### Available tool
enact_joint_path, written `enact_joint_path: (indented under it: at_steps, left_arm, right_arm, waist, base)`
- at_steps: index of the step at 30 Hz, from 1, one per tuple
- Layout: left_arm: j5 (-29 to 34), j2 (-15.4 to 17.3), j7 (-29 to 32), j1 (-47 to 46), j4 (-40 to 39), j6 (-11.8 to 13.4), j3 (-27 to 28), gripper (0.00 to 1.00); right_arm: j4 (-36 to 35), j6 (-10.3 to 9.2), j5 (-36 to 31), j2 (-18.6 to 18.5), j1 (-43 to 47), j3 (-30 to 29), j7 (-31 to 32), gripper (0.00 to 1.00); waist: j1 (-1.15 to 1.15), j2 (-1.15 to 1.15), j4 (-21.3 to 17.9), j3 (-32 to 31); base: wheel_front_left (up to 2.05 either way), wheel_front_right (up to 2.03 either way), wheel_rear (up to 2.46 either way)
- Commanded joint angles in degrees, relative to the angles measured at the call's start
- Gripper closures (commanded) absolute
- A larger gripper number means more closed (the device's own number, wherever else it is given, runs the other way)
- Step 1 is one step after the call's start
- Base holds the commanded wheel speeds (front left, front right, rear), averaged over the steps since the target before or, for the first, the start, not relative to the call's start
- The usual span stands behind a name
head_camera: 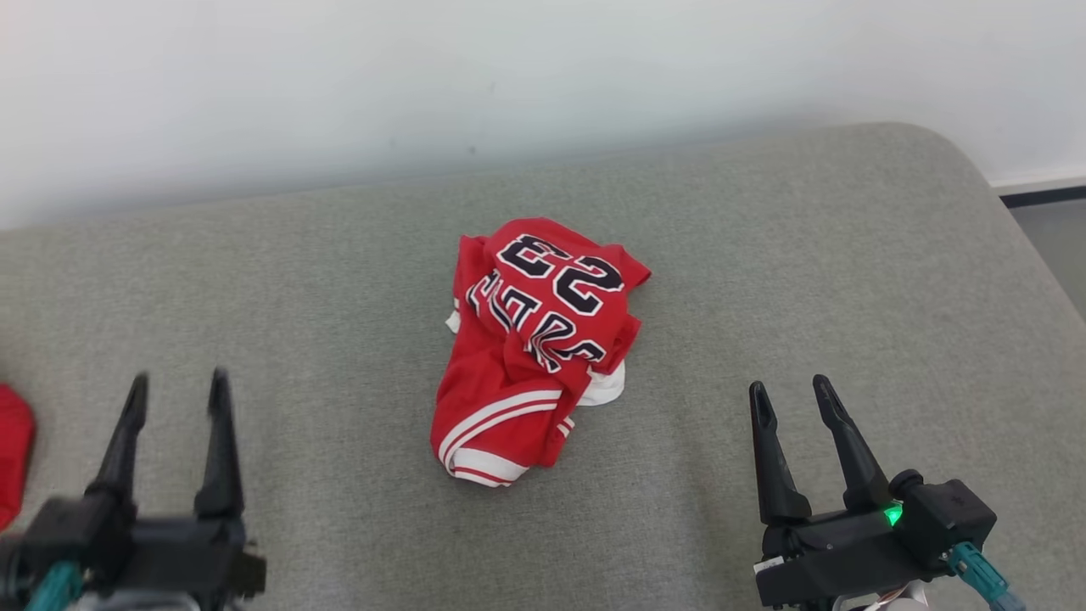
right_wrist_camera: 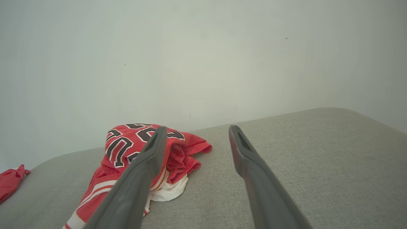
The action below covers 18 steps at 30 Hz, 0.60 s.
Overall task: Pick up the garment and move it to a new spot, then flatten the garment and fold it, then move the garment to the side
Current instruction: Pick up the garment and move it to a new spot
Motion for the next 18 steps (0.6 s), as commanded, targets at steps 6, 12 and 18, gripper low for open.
enact_joint_path:
  at_steps: [6,12,18]
  left_arm:
    - [7.33,-4.99,-0.19,9.48,-2.43,0.38,7.75,0.00]
    - [11.75,-9.09,-0.19,14.64,-2.08,-1.16,11.44,0.00]
    - [14.35,-11.33,-0.19,16.79,-2.58,-3.61,12.81,0.00]
  right_arm:
    - [0.85,-0.12,-1.12,0.04,1.42,-0.15,-0.02,0.00]
    - [2.11,-0.12,-1.22,0.03,2.61,0.33,-0.02,0.00]
    - [3.01,-0.12,-1.57,0.04,3.26,0.37,-0.03,0.00]
  waist:
    - [0.00,0.00,1.67,-1.82]
    - [0.00,0.00,2.43,-2.99]
    - [0.00,0.00,2.95,-3.29]
  base:
    - [0.00,0.00,0.00]
    - [0.00,0.00,0.00]
    - [0.00,0.00,0.00]
